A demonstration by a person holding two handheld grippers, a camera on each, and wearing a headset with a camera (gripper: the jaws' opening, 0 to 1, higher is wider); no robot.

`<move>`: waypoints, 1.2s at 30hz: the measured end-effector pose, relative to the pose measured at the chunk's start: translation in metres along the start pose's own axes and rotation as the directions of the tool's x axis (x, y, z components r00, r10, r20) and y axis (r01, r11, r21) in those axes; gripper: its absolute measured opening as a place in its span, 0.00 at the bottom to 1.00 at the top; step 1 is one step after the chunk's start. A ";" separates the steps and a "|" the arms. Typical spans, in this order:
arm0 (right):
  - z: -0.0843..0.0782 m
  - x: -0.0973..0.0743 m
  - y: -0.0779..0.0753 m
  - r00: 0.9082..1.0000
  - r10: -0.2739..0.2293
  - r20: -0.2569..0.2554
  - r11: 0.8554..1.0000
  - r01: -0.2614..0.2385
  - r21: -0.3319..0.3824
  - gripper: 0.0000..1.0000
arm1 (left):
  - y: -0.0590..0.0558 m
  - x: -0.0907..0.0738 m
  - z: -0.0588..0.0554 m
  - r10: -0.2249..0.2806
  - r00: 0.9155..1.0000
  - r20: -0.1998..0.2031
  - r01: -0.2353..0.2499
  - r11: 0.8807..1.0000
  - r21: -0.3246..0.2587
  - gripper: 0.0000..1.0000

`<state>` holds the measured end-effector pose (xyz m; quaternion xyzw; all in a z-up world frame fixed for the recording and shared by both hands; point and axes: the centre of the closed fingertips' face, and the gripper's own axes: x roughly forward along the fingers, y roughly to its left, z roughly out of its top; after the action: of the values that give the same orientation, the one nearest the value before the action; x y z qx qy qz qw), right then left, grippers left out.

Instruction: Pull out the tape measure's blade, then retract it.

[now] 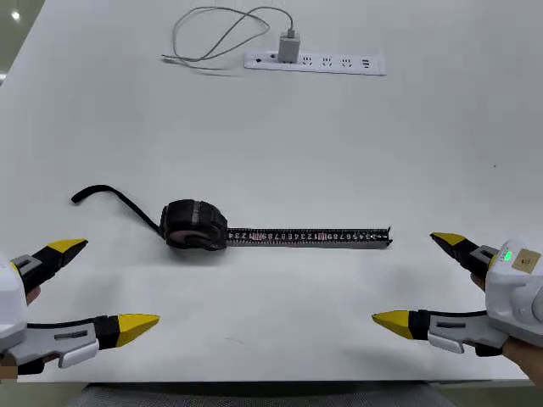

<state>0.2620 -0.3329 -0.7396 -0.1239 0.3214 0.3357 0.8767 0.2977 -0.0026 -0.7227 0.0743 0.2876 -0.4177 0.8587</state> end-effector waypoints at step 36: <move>-0.010 0.004 0.014 1.000 0.024 -0.010 0.999 -0.024 0.034 0.90 | -0.006 0.007 -0.010 0.013 1.000 -0.016 -0.013 0.999 -0.048 0.88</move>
<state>0.2505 -0.3250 -0.7494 -0.1070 0.3330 0.3402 0.8729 0.2929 -0.0075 -0.7343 0.0590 0.3038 -0.4045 0.8606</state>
